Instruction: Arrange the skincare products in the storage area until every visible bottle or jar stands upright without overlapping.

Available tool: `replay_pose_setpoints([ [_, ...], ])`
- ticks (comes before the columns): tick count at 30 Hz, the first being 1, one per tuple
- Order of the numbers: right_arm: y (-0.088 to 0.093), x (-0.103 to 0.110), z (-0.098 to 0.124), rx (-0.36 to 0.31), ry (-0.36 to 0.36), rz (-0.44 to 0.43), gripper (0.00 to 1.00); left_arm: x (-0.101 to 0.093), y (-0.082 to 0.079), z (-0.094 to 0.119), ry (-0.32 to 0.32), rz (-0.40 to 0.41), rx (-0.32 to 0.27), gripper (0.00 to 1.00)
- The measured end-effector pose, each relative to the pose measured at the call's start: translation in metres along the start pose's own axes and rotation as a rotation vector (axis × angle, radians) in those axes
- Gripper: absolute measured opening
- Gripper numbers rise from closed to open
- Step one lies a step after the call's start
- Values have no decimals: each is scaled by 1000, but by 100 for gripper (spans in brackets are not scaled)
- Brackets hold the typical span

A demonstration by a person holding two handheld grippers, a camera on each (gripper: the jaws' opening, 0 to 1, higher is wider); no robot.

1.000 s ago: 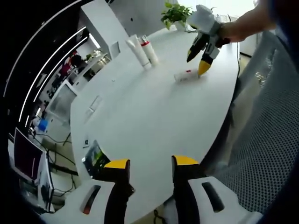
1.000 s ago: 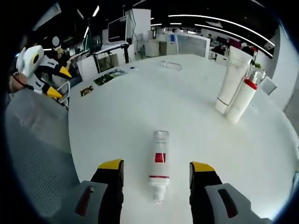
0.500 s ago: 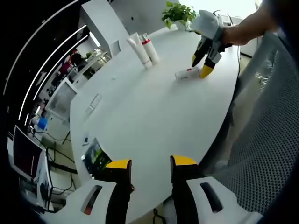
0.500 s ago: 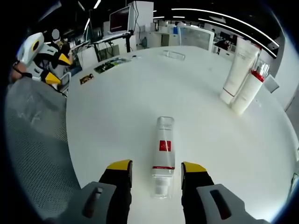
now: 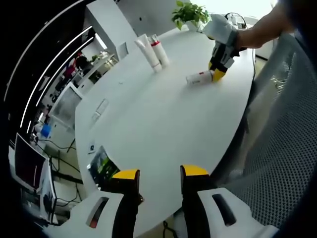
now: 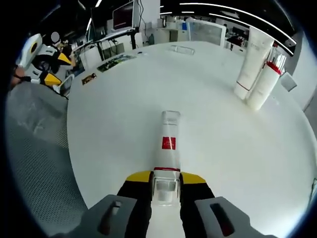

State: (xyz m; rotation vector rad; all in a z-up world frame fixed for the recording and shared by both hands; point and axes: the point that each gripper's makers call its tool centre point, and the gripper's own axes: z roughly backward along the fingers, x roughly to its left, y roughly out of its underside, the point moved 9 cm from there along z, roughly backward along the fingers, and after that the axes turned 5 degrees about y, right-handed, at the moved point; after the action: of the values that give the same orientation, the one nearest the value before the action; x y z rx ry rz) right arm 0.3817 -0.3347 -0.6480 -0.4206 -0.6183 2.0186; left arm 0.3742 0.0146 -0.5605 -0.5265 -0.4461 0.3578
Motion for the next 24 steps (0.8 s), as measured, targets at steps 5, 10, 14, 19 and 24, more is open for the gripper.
replay_pose_setpoints([
  [5, 0, -1, -1, -3, -4, -3, 12, 0, 0, 0, -1, -2, 1, 31],
  [10, -7, -1, 6, -25, -23, -21, 11, 0, -1, 0, -2, 0, -11, 31],
  [14, -20, 0, 13, -72, -36, -22, 11, 0, -3, 1, -1, 8, -29, 31],
  [19, -51, 8, 28, -188, -67, -38, 11, -1, -6, 2, 6, 18, -63, 31],
  [24, -77, 19, 41, -272, -89, -28, 11, -2, -7, 2, 14, 22, -70, 32],
])
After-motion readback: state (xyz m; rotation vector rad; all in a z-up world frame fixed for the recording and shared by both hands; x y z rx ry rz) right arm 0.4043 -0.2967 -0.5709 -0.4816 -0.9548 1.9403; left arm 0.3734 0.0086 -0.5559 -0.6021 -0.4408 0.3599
